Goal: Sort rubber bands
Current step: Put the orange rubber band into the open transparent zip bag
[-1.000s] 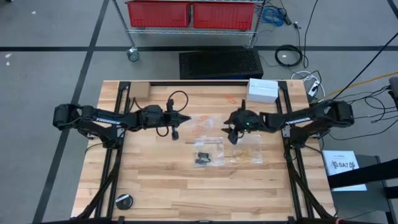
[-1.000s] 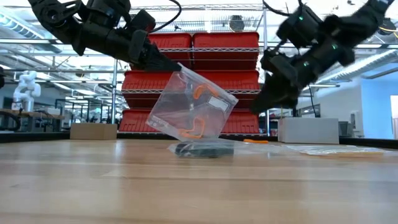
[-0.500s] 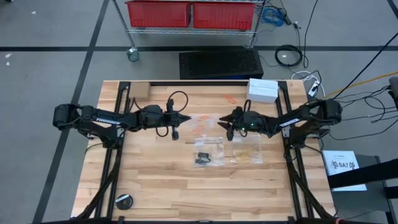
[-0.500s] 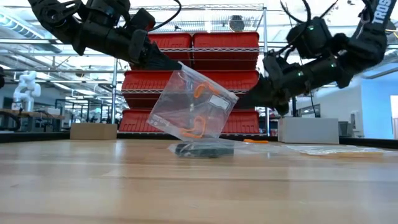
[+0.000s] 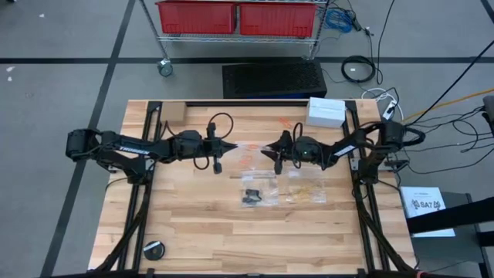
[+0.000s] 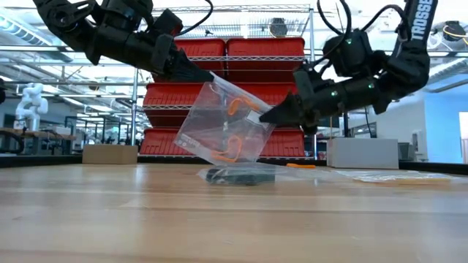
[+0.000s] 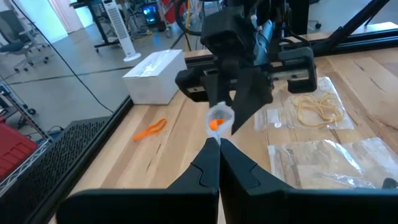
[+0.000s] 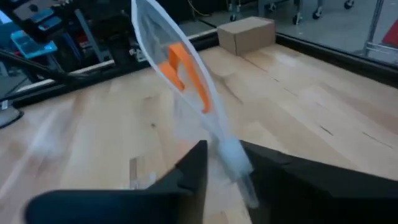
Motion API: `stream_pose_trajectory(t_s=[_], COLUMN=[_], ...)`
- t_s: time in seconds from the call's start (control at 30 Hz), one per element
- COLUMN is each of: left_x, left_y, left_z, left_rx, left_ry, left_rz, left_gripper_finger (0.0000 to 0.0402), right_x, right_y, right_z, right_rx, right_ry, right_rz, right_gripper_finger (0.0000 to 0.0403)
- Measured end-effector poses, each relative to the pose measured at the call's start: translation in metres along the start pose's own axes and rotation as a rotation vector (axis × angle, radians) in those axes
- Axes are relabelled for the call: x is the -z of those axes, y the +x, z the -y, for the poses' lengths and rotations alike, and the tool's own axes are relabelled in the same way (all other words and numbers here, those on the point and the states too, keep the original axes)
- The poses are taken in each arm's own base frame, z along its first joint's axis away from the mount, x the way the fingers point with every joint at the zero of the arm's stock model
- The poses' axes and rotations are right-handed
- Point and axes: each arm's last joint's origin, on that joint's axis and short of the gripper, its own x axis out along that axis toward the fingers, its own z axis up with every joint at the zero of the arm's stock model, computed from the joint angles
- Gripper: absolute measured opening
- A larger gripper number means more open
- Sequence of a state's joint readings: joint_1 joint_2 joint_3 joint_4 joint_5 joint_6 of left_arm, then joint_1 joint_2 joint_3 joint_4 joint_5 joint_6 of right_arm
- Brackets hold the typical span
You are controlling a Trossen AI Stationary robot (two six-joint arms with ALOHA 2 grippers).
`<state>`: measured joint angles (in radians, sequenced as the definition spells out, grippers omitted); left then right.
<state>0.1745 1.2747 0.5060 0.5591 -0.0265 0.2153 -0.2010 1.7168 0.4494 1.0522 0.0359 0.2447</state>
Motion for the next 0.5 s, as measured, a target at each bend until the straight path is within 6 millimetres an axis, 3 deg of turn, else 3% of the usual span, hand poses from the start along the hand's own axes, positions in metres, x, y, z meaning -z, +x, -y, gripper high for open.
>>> stream_pose_trajectory(t_s=[0.1, 0.33, 0.5], left_x=[0.0, -0.003, -0.008], left_y=[0.0, 0.0, 0.0], left_z=[0.0, -0.001, -0.001], left_rx=[0.0, -0.006, 0.01], left_ry=[0.0, -0.022, -0.052], left_rz=[0.0, 0.03, 0.085], left_gripper_finger=[0.0, 0.0, 0.0], right_x=[-0.007, -0.03, -0.033], right_y=[-0.002, -0.015, -0.014], right_z=[-0.006, -0.023, -0.023], right_rx=[-0.011, -0.071, -0.054], right_ry=[-0.016, -0.059, -0.064], right_rz=[0.046, 0.122, 0.073], right_gripper_finger=[0.0009, 0.0003, 0.0002])
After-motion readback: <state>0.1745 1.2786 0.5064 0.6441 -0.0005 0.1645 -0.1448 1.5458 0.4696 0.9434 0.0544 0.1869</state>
